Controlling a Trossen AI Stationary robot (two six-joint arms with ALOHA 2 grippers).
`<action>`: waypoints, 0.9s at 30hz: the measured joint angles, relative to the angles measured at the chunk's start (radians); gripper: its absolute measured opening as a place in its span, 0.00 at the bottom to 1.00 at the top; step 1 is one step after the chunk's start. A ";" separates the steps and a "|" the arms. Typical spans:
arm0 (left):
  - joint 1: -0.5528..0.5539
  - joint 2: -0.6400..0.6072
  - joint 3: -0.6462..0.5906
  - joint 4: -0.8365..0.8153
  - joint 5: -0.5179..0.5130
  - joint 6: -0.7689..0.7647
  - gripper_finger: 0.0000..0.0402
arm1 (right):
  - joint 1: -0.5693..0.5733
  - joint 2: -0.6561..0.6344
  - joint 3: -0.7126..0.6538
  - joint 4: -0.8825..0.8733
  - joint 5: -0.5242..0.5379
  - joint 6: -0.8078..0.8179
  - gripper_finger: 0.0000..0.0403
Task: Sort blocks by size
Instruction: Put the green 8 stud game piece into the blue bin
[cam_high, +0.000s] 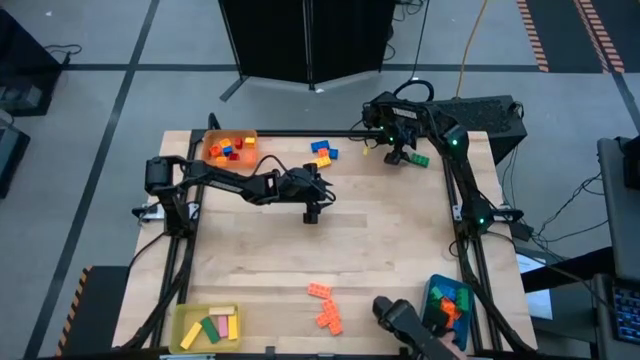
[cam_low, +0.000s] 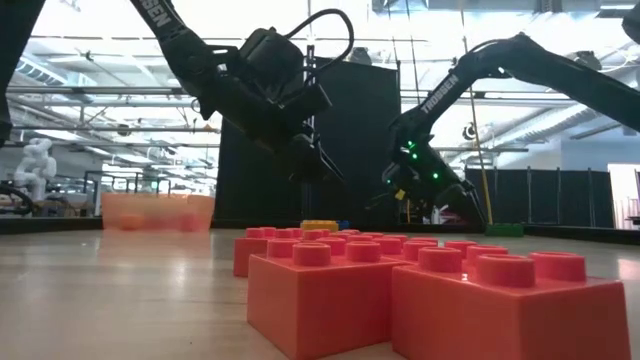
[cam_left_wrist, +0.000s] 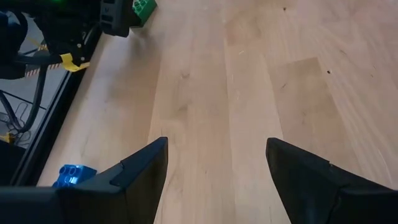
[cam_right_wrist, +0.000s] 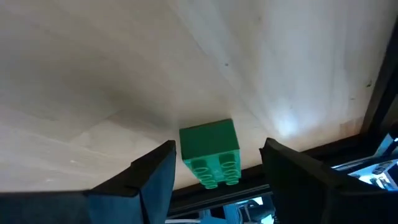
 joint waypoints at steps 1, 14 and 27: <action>0.000 0.000 0.000 0.000 0.000 0.000 0.68 | -0.003 0.000 0.000 0.000 -0.002 0.005 0.57; 0.000 0.000 0.000 -0.039 -0.026 -0.003 0.68 | -0.055 -0.025 -0.065 -0.001 -0.052 0.030 0.57; 0.000 0.000 0.000 -0.050 -0.027 -0.026 0.68 | -0.069 -0.041 -0.107 0.000 -0.029 -0.010 0.41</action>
